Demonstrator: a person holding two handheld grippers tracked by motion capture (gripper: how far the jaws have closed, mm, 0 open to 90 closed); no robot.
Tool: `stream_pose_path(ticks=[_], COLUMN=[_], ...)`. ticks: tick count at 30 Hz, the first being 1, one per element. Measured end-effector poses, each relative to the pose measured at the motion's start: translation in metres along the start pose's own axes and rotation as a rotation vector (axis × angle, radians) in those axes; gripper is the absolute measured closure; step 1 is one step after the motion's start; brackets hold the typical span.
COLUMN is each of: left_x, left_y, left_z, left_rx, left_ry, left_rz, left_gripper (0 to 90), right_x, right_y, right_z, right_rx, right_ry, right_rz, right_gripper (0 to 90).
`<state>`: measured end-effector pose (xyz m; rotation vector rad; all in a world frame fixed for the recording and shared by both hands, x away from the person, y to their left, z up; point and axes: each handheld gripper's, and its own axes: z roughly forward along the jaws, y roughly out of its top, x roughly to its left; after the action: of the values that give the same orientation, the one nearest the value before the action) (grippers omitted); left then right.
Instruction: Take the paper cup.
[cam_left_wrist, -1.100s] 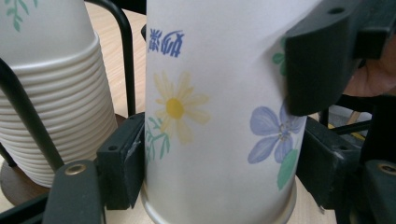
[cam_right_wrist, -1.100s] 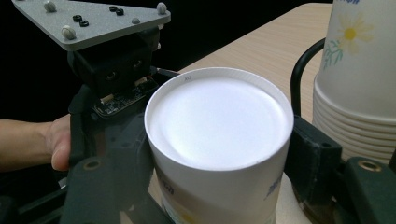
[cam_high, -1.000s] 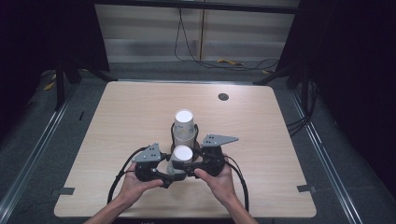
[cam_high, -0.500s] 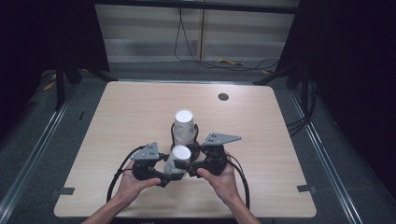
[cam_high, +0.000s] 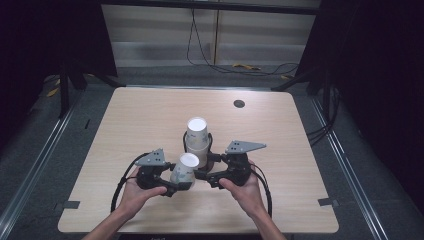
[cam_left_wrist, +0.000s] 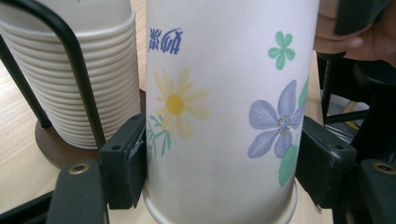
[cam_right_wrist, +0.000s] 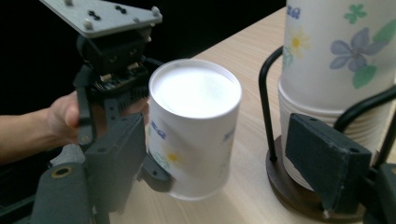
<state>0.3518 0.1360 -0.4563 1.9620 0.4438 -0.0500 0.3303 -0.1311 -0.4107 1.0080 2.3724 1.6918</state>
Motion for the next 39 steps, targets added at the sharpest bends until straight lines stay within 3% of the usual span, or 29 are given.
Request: stream_pose_path(ticks=[7, 15, 21, 25, 28, 31, 34, 39], left_x=[0.002, 0.001, -0.003, -0.005, -0.003, -0.004, -0.004, -0.005], left_y=[0.007, 0.021, 0.028, 0.029, 0.029, 0.03, 0.03, 0.032], left_z=[-0.007, -0.014, -0.009, -0.005, -0.004, -0.002, 0.001, 0.002], left_rx=[0.032, 0.101, 0.166, 0.176, 0.194, 0.247, 0.275, 0.283], left_ry=[-0.005, -0.006, 0.025, 0.038, 0.025, 0.022, 0.021, 0.016], left_rz=[-0.004, 0.037, 0.087, 0.111, 0.109, 0.138, 0.134, 0.148], left_gripper=[27.9, 28.1, 28.2, 28.4, 28.8, 28.8, 28.9, 29.5], right_x=[-0.004, -0.007, -0.007, -0.005, -0.004, -0.004, -0.004, -0.004], right_y=[0.001, -0.002, -0.006, -0.007, -0.007, -0.007, -0.006, -0.005], right_z=[-0.006, -0.008, -0.009, -0.009, -0.008, -0.007, -0.007, -0.004], right_rx=[0.033, 0.085, 0.145, 0.177, 0.198, 0.235, 0.252, 0.285], right_ry=[-0.004, -0.013, -0.004, 0.017, 0.02, 0.027, 0.04, 0.036], right_rz=[-0.013, -0.032, -0.058, -0.067, -0.074, -0.081, -0.075, -0.071], right_gripper=[19.7, 20.6, 25.6, 26.2, 27.2, 26.8, 27.0, 27.4])
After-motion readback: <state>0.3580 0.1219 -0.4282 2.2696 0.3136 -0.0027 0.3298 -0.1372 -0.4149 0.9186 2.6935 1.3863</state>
